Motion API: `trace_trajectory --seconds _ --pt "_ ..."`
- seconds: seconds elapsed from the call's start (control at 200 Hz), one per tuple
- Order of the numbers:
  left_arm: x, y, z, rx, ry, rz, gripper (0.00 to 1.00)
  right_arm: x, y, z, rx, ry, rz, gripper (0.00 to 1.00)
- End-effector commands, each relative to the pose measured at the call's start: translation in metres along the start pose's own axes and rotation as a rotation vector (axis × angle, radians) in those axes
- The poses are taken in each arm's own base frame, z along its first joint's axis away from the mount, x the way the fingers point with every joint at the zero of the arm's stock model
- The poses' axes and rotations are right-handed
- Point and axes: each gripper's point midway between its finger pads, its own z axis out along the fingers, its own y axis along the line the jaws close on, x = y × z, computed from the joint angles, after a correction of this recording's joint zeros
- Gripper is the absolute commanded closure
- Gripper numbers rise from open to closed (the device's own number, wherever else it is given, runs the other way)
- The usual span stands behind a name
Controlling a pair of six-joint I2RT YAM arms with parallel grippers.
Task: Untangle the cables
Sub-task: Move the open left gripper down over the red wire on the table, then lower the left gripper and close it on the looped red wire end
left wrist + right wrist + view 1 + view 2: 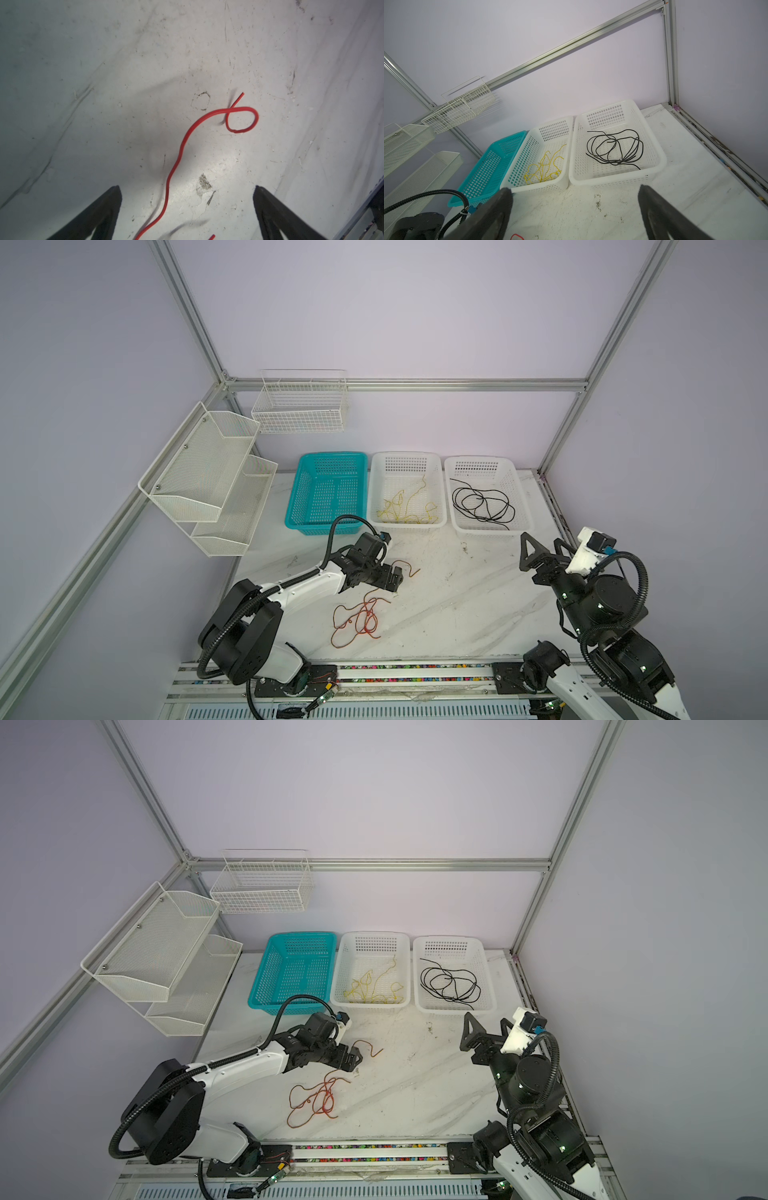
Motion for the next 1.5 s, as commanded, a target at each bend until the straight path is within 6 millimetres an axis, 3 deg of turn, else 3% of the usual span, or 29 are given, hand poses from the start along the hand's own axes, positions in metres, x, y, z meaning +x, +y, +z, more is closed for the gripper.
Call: trace_trajectory --seconds 0.0,0.31,0.775,1.0,1.15,1.495 --pt "-0.006 -0.003 0.006 -0.004 0.014 -0.004 0.00 -0.001 0.000 0.002 -0.001 -0.012 -0.008 0.03" --pt "-0.003 -0.001 0.017 -0.024 0.044 0.005 0.00 -0.001 0.000 0.002 -0.002 -0.014 -0.009 0.03" --pt "-0.009 0.008 0.015 -0.086 0.018 0.031 0.11 -0.002 0.000 0.001 -0.001 -0.019 -0.008 0.03" --pt "-0.016 0.008 0.012 -0.090 -0.012 0.034 0.26 -0.003 -0.001 0.000 0.002 -0.024 -0.006 0.03" --pt "-0.031 0.002 0.008 -0.068 -0.073 0.023 0.35 -0.002 -0.001 0.000 0.001 -0.023 -0.008 0.03" --pt "-0.040 0.002 0.013 -0.072 -0.092 0.022 0.46 -0.004 -0.002 -0.002 0.001 -0.032 -0.003 0.03"
